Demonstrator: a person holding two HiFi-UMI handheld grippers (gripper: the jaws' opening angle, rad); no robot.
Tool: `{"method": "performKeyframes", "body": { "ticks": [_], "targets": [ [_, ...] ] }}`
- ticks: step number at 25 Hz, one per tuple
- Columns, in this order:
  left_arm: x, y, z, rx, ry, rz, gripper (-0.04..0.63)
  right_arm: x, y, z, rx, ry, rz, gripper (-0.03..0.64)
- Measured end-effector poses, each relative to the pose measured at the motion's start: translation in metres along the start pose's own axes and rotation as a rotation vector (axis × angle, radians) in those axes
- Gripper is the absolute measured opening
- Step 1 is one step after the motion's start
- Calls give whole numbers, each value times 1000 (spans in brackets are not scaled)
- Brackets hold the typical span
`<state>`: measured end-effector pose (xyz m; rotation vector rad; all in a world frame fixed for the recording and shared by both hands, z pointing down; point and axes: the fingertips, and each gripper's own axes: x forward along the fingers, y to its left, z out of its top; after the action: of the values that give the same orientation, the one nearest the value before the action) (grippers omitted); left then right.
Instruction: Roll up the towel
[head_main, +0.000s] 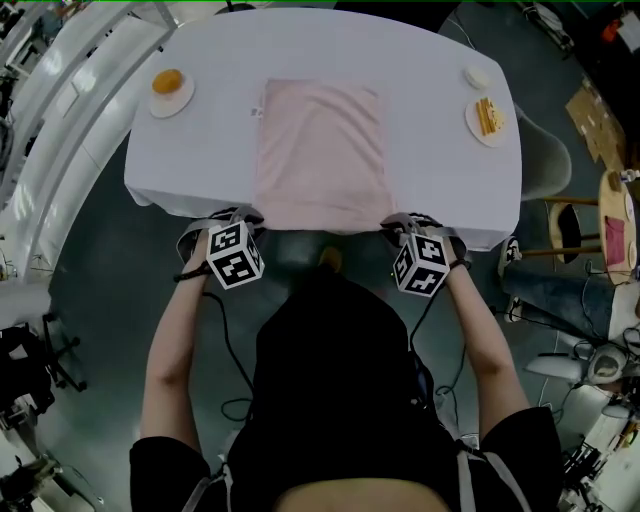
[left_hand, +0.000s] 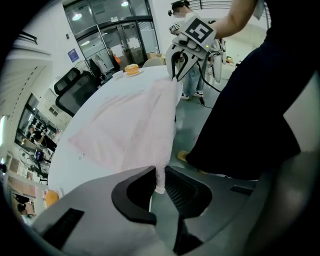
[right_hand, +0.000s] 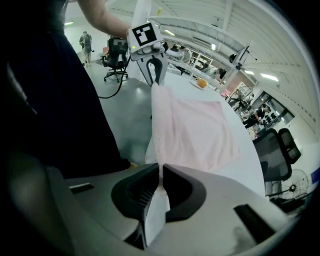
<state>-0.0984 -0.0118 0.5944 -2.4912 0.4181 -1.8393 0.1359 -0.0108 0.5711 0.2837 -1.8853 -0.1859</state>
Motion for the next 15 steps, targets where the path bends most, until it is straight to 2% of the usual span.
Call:
{"method": "performKeyframes", "body": {
  "ticks": [7, 15],
  "targets": [
    [-16, 40, 9, -18, -29, 92, 57, -14, -45, 14, 7, -19, -66, 28],
    [-10, 97, 19, -40, -28, 138, 55, -3, -105, 17, 2, -27, -100, 28]
  ]
}}
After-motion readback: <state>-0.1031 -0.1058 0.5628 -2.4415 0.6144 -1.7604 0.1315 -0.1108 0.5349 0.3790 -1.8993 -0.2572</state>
